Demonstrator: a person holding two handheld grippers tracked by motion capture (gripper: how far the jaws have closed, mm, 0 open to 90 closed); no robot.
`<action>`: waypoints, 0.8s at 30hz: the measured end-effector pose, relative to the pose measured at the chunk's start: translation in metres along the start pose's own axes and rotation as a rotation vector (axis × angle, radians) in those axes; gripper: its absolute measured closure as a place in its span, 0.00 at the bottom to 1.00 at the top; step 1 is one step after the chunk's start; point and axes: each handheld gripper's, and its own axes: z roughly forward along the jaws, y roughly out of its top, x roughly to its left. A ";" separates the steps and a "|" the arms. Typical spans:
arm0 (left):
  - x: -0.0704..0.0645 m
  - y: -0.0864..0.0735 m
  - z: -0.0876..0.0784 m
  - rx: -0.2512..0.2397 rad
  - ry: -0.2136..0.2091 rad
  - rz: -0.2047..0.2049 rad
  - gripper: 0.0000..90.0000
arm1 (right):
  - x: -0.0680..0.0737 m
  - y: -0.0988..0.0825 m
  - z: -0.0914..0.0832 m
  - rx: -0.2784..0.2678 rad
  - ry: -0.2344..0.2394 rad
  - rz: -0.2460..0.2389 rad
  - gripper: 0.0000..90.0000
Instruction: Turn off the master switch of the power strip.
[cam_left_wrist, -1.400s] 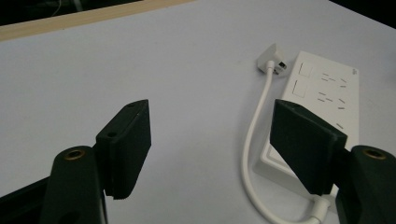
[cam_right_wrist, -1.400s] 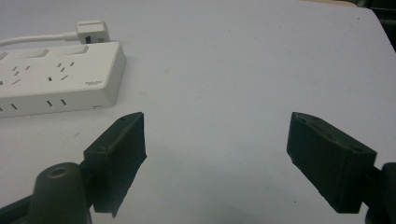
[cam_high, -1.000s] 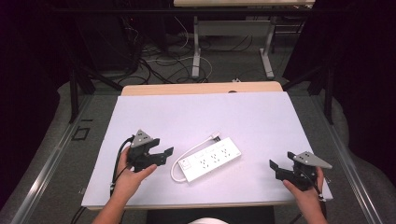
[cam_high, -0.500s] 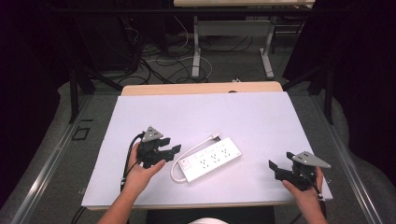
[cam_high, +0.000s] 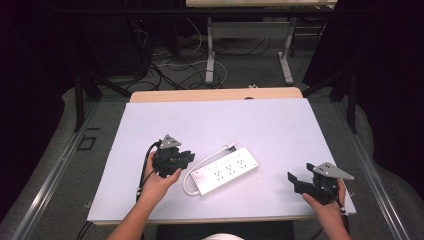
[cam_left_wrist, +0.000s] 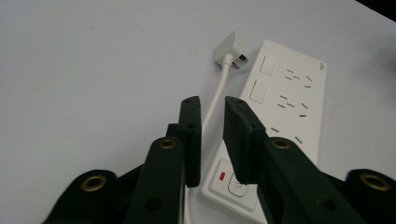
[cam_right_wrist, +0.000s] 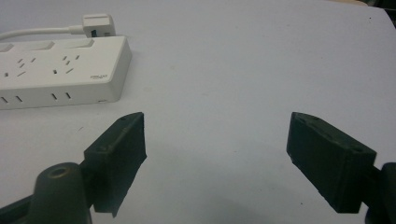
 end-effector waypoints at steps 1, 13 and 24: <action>0.000 0.000 0.001 0.000 0.006 0.001 0.90 | 0.000 0.000 0.000 -0.001 0.000 -0.001 0.21; -0.004 -0.005 0.007 0.036 0.016 -0.011 1.00 | -0.001 0.000 -0.001 0.013 -0.002 -0.005 0.21; -0.010 -0.010 0.014 0.086 -0.002 0.013 1.00 | -0.001 -0.001 0.001 0.009 -0.004 0.017 0.21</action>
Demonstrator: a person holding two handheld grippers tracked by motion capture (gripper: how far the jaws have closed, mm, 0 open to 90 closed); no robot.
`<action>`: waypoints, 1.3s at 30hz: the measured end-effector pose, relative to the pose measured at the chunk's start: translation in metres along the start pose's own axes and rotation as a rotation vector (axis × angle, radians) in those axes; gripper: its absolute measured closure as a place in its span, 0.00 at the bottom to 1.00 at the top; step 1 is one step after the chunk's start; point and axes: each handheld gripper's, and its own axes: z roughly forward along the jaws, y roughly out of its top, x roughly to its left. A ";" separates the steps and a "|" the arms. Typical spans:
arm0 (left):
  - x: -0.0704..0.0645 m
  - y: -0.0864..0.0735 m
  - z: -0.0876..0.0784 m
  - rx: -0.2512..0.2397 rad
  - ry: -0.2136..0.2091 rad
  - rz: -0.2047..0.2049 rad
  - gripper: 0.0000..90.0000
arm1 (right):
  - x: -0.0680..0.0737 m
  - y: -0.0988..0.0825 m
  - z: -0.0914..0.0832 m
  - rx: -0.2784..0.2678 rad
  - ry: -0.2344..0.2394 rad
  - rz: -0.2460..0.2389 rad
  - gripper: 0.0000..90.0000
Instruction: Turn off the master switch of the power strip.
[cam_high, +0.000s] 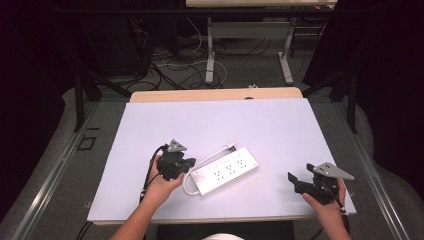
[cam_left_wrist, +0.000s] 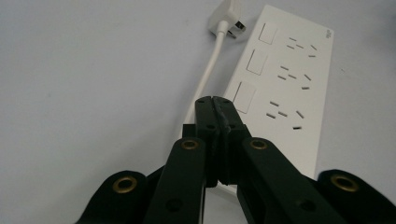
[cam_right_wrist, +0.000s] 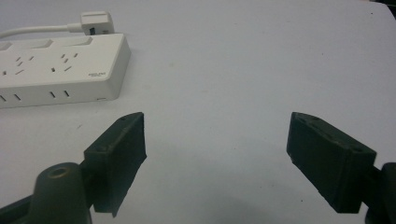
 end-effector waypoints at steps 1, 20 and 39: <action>-0.001 -0.001 0.001 0.008 -0.001 0.003 1.00 | 0.000 0.000 0.000 -0.001 0.000 -0.006 0.21; -0.007 -0.006 0.015 0.107 -0.042 0.042 1.00 | -0.002 0.000 0.000 0.009 0.000 -0.007 0.21; -0.010 -0.009 0.025 0.149 -0.052 0.048 1.00 | -0.003 0.000 0.000 0.008 -0.001 0.001 0.21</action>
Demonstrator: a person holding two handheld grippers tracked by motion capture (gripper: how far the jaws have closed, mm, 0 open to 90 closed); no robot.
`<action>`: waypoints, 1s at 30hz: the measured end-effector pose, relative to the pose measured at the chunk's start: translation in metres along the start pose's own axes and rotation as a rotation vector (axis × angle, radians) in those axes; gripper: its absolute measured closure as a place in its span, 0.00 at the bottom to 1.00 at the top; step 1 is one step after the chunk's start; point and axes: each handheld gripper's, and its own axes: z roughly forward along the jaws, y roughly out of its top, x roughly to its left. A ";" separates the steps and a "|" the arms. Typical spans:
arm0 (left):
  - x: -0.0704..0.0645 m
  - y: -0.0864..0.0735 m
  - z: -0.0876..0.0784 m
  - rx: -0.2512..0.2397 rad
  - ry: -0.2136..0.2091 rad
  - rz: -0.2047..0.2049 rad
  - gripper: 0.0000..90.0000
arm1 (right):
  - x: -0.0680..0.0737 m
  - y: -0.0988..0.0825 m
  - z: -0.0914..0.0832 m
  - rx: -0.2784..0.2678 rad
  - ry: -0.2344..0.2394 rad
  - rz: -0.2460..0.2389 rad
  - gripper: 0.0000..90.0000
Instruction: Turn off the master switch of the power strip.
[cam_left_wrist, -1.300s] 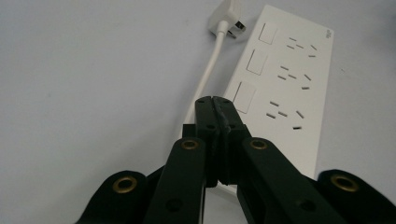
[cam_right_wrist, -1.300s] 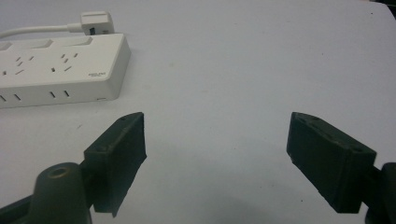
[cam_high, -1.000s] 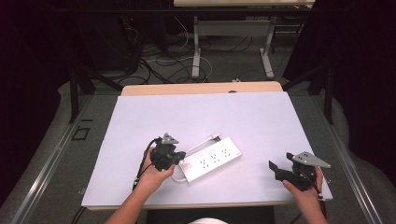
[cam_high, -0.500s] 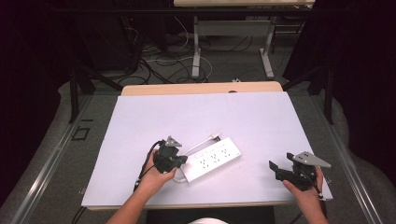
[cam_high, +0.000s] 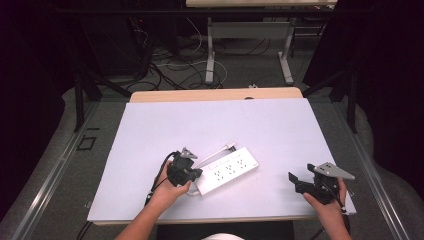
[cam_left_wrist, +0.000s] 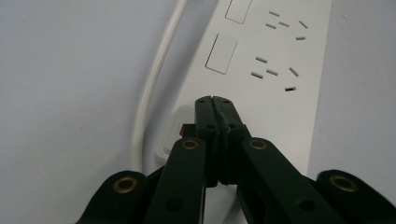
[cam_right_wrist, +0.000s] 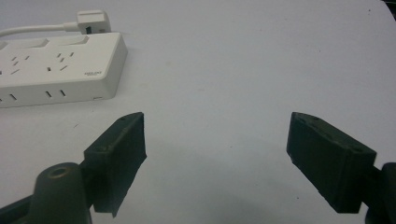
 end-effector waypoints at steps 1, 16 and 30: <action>0.000 0.000 0.000 -0.002 0.006 0.015 1.00 | 0.000 0.000 0.000 0.000 0.000 0.000 0.21; -0.002 -0.003 0.004 -0.010 0.022 0.044 1.00 | 0.001 -0.001 0.001 0.001 0.009 0.008 0.21; 0.001 -0.002 0.000 -0.023 0.013 0.009 1.00 | -0.001 0.000 0.000 0.003 -0.001 0.008 0.21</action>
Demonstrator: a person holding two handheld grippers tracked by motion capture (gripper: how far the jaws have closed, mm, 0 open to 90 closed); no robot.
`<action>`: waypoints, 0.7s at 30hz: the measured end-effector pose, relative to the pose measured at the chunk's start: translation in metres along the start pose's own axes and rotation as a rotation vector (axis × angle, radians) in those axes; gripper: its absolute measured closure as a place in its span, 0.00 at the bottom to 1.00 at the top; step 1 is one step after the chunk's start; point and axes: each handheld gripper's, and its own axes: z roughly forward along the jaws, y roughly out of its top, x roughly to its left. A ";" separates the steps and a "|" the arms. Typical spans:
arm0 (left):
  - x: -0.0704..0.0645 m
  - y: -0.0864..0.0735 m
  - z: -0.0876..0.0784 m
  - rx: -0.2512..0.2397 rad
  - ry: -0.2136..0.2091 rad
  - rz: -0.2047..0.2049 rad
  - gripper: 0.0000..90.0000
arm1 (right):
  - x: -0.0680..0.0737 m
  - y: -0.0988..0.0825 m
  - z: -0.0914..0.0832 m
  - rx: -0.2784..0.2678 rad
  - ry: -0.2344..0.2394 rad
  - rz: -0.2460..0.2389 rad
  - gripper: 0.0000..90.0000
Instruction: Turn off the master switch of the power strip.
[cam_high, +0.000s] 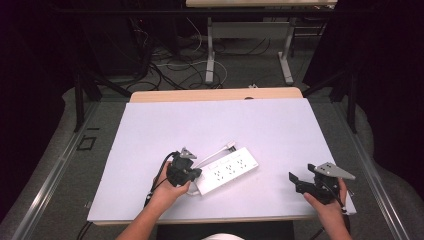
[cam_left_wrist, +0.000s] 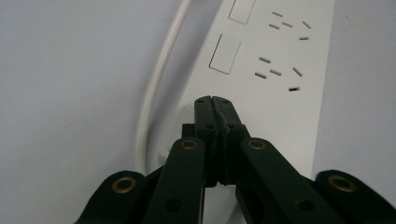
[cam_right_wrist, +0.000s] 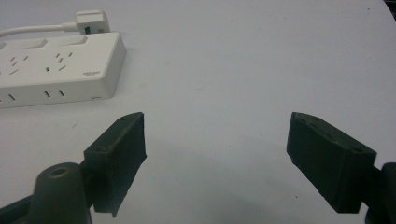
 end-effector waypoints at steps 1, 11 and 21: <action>0.000 0.000 0.000 -0.004 -0.002 -0.003 1.00 | 0.000 0.000 0.001 -0.012 -0.001 0.000 0.21; -0.003 0.001 0.001 -0.005 0.000 -0.015 1.00 | 0.000 0.000 0.001 -0.012 0.002 -0.002 0.21; -0.005 0.003 -0.004 0.002 -0.006 -0.017 1.00 | 0.001 0.000 0.000 -0.007 -0.001 -0.001 0.21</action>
